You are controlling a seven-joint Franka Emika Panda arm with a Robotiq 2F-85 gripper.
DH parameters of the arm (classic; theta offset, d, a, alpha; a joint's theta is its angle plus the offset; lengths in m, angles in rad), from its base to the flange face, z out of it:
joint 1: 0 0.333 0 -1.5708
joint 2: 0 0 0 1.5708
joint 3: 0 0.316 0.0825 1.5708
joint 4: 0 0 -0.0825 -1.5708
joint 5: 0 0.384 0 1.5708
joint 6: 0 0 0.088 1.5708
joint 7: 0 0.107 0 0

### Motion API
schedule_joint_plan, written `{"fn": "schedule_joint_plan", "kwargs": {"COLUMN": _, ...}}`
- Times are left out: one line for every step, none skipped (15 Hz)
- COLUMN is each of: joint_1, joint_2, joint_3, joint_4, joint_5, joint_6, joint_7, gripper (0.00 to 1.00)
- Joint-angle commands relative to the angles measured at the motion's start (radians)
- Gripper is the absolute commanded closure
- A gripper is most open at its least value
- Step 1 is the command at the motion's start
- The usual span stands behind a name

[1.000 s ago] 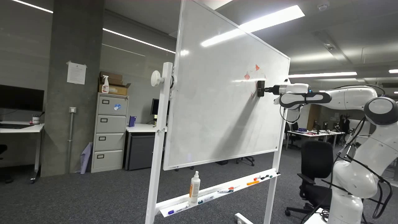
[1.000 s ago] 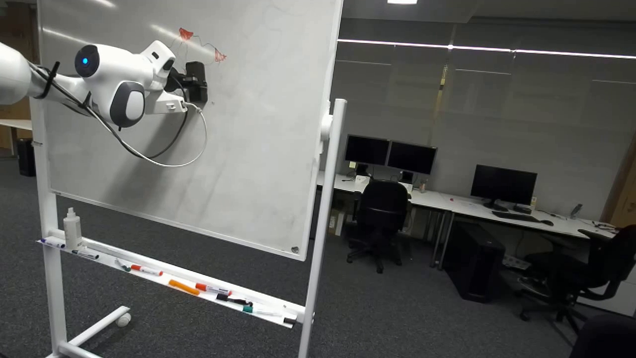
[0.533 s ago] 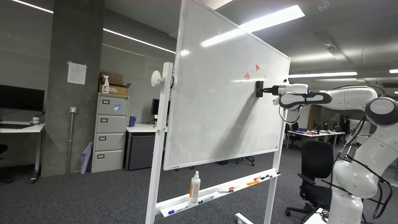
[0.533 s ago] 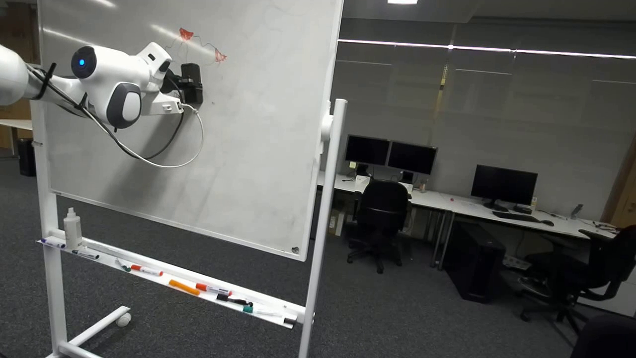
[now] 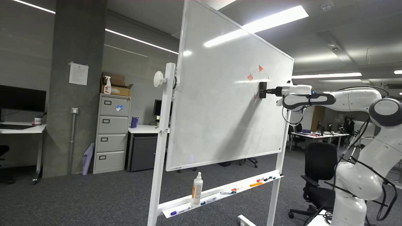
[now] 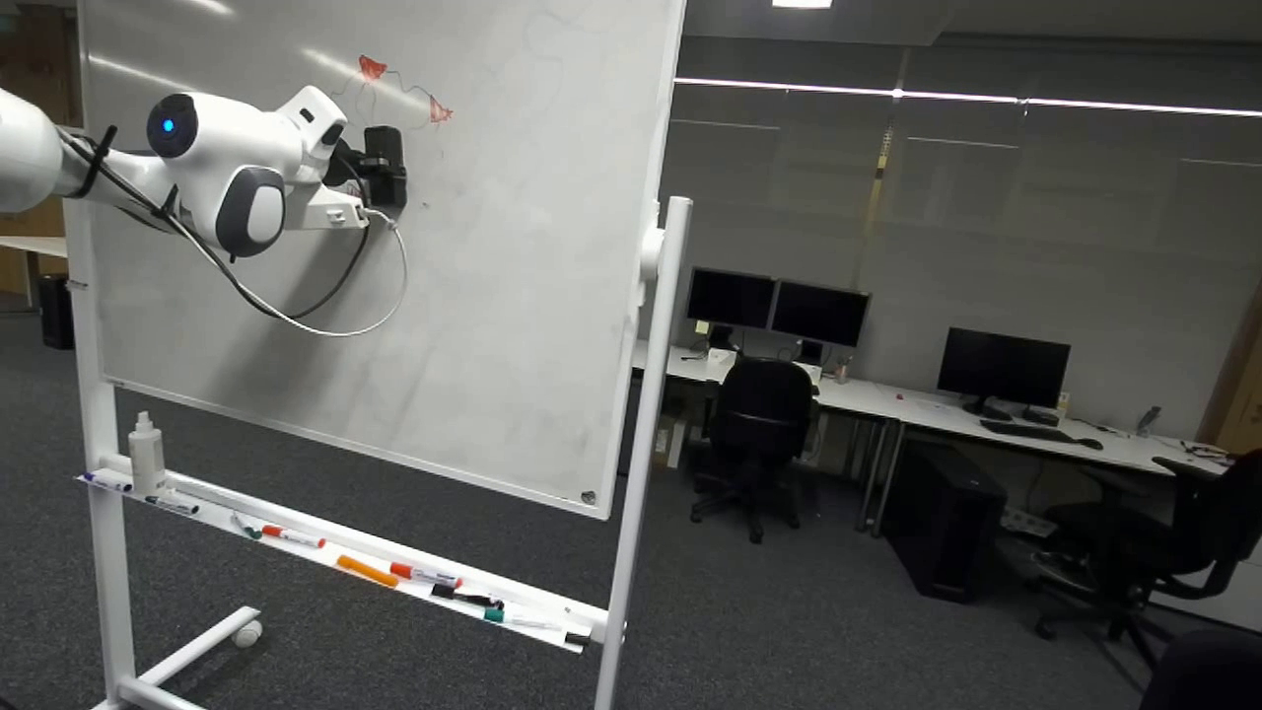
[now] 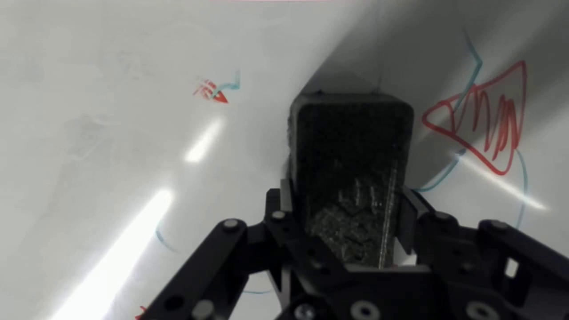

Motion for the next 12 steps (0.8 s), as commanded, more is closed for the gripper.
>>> {"fn": "schedule_joint_plan", "kwargs": {"joint_1": 0.027, "joint_2": 0.026, "joint_3": -0.079, "joint_4": 0.025, "joint_5": 0.005, "joint_6": 0.000, "joint_7": -0.008, "gripper": 0.69}}
{"fn": "schedule_joint_plan", "kwargs": {"joint_1": 0.026, "joint_2": 0.024, "joint_3": -0.092, "joint_4": 0.027, "joint_5": 0.005, "joint_6": -0.002, "joint_7": -0.009, "gripper": 0.69}}
{"fn": "schedule_joint_plan", "kwargs": {"joint_1": 0.028, "joint_2": 0.021, "joint_3": -0.108, "joint_4": 0.030, "joint_5": 0.006, "joint_6": -0.004, "joint_7": -0.009, "gripper": 0.69}}
{"fn": "schedule_joint_plan", "kwargs": {"joint_1": 0.030, "joint_2": 0.020, "joint_3": -0.124, "joint_4": 0.034, "joint_5": 0.006, "joint_6": -0.005, "joint_7": -0.008, "gripper": 0.69}}
{"fn": "schedule_joint_plan", "kwargs": {"joint_1": 0.030, "joint_2": 0.021, "joint_3": -0.140, "joint_4": 0.038, "joint_5": 0.007, "joint_6": -0.005, "joint_7": -0.007, "gripper": 0.69}}
{"fn": "schedule_joint_plan", "kwargs": {"joint_1": 0.034, "joint_2": 0.022, "joint_3": -0.158, "joint_4": 0.044, "joint_5": 0.008, "joint_6": -0.005, "joint_7": -0.005, "gripper": 0.69}}
{"fn": "schedule_joint_plan", "kwargs": {"joint_1": 0.035, "joint_2": 0.023, "joint_3": -0.171, "joint_4": 0.046, "joint_5": 0.009, "joint_6": -0.006, "joint_7": -0.003, "gripper": 0.69}}
{"fn": "schedule_joint_plan", "kwargs": {"joint_1": 0.036, "joint_2": 0.024, "joint_3": -0.182, "joint_4": 0.049, "joint_5": 0.009, "joint_6": -0.006, "joint_7": -0.002, "gripper": 0.69}}
{"fn": "schedule_joint_plan", "kwargs": {"joint_1": 0.039, "joint_2": 0.026, "joint_3": -0.191, "joint_4": 0.051, "joint_5": 0.009, "joint_6": -0.006, "joint_7": -0.001, "gripper": 0.69}}
{"fn": "schedule_joint_plan", "kwargs": {"joint_1": 0.041, "joint_2": 0.028, "joint_3": -0.197, "joint_4": 0.053, "joint_5": 0.009, "joint_6": -0.007, "joint_7": 0.001, "gripper": 0.69}}
{"fn": "schedule_joint_plan", "kwargs": {"joint_1": 0.042, "joint_2": 0.028, "joint_3": -0.199, "joint_4": 0.053, "joint_5": 0.009, "joint_6": -0.007, "joint_7": 0.002, "gripper": 0.69}}
{"fn": "schedule_joint_plan", "kwargs": {"joint_1": 0.042, "joint_2": 0.029, "joint_3": -0.195, "joint_4": 0.054, "joint_5": 0.008, "joint_6": -0.008, "joint_7": 0.004, "gripper": 0.69}}
